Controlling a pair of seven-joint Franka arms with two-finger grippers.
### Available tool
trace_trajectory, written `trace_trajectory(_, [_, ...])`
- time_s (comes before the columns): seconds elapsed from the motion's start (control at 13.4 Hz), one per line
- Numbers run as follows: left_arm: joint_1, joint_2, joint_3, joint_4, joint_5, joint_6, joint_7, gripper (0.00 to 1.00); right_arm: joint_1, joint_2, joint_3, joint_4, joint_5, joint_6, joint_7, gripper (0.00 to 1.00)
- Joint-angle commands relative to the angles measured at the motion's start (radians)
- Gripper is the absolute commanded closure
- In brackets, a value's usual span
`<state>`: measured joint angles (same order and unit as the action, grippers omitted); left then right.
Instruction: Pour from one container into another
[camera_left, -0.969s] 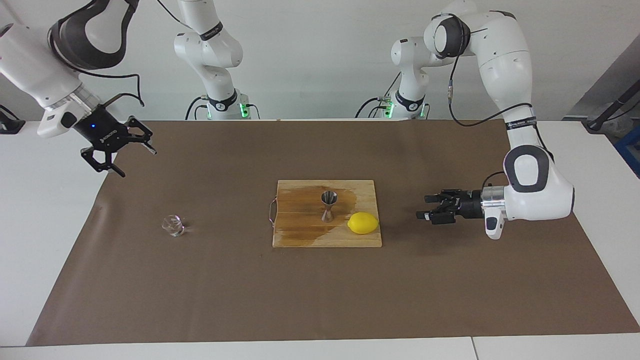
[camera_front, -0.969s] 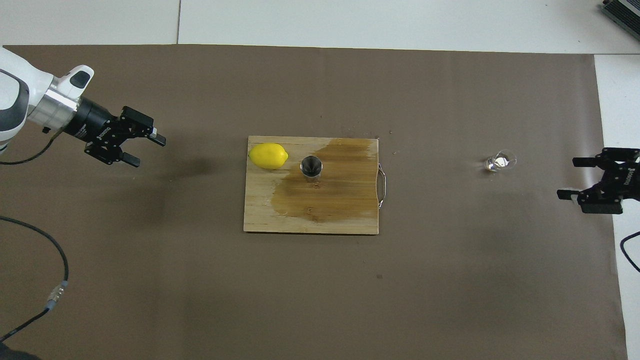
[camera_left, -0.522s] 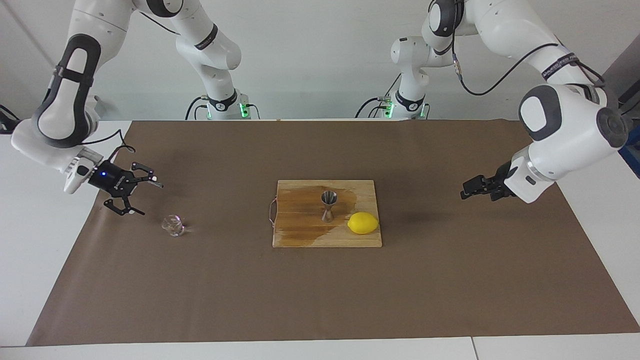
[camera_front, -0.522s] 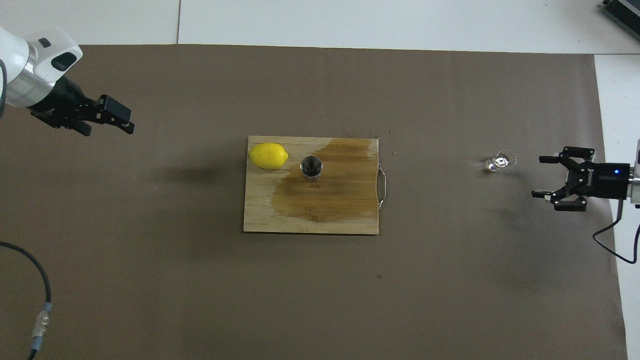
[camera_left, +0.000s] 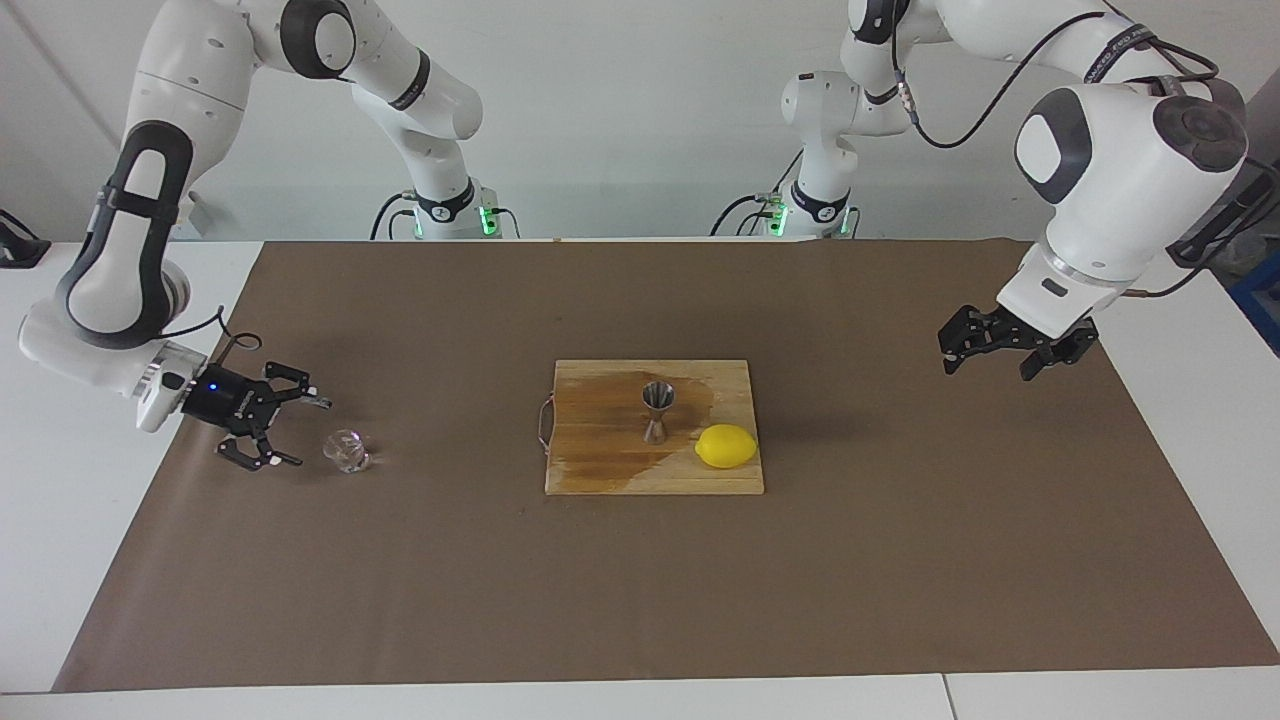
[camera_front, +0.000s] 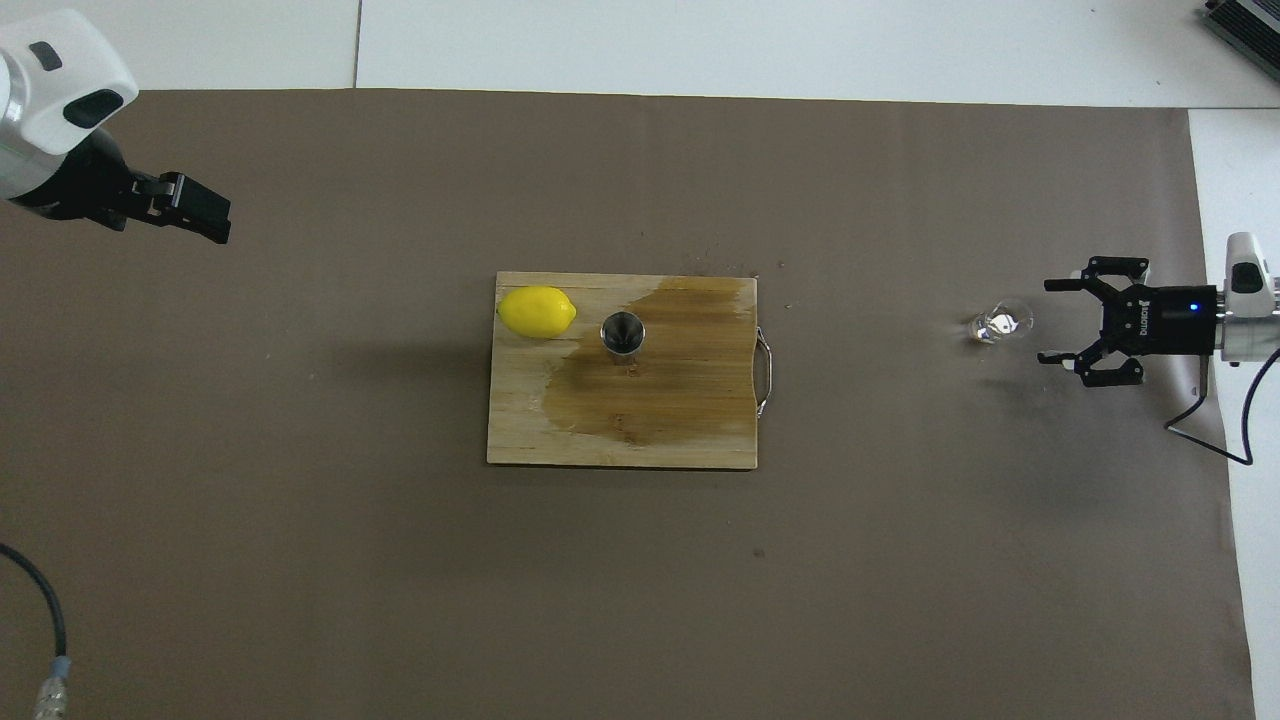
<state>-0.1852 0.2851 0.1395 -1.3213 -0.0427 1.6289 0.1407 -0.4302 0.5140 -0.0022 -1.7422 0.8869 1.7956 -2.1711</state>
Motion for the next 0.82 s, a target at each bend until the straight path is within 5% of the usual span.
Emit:
trace_trajectory(0.0, [-0.002,-0.121,0.002,-0.100,0.020,0.003,0.004,0.00,-0.024,0.046,0.030,0.035,0.036,-0.042,-0.056,0.00])
trace_trajectory(0.3, [0.016,-0.254,-0.001,-0.205,0.034,-0.087,0.002,0.00,-0.028,0.070,0.028,0.026,0.040,-0.042,-0.096,0.00])
trace_trajectory(0.6, [0.039,-0.247,-0.014,-0.202,0.037,-0.122,0.002,0.00,-0.036,0.096,0.030,0.024,0.072,-0.047,-0.118,0.00])
trace_trajectory(0.75, [0.145,-0.239,-0.125,-0.197,0.067,-0.135,0.002,0.00,-0.036,0.096,0.031,0.026,0.084,-0.053,-0.118,0.00])
